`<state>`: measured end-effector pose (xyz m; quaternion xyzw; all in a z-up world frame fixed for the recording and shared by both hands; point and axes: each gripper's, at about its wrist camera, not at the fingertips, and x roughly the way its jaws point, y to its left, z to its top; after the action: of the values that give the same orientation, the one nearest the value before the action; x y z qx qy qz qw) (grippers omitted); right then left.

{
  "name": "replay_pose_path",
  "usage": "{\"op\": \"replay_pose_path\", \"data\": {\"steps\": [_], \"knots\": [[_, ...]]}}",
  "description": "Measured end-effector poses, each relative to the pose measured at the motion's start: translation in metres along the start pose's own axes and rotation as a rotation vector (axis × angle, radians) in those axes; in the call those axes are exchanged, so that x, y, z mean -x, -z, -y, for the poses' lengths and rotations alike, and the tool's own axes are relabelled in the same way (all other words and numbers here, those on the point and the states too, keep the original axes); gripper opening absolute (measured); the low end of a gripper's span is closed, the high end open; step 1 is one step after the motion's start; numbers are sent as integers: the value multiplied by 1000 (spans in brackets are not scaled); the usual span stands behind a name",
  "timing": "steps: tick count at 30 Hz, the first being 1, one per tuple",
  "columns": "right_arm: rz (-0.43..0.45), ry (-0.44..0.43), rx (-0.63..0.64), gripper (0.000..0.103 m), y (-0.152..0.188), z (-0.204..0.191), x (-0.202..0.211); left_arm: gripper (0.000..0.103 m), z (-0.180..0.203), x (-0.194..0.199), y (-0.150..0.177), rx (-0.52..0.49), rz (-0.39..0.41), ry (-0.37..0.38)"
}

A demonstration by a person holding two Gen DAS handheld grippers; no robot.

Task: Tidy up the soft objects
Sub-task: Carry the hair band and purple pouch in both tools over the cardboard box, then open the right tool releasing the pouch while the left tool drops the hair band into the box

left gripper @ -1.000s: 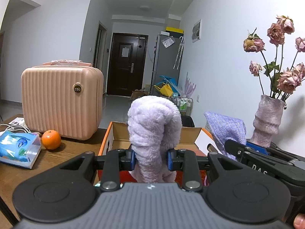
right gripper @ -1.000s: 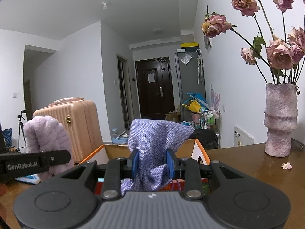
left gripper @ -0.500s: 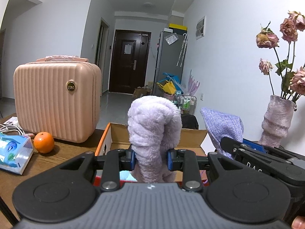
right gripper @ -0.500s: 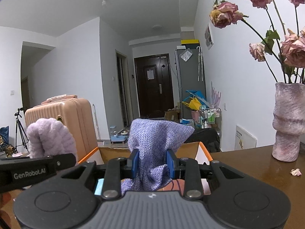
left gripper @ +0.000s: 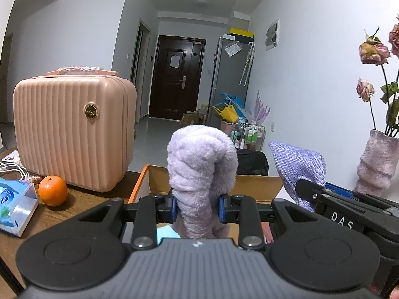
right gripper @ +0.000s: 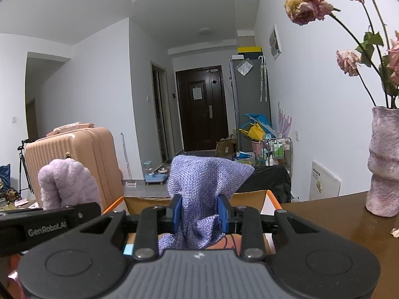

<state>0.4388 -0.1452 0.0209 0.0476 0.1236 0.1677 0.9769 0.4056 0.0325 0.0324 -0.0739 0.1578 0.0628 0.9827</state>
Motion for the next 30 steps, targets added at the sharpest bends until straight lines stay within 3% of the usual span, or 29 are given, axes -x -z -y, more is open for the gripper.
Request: {"op": "replay_pose_path", "data": {"steps": [25,28,30], "knots": [[-105,35,-16,31,4,6,-56,31,4,-39,2,-20,-75,-36],[-125,45,-19,39,4,7,-60,43,6,-39,1,-33,-71,-64],[-144,53,-28,44,5,7,-63,60,5,-39,2,-29,-70,-76]]}}
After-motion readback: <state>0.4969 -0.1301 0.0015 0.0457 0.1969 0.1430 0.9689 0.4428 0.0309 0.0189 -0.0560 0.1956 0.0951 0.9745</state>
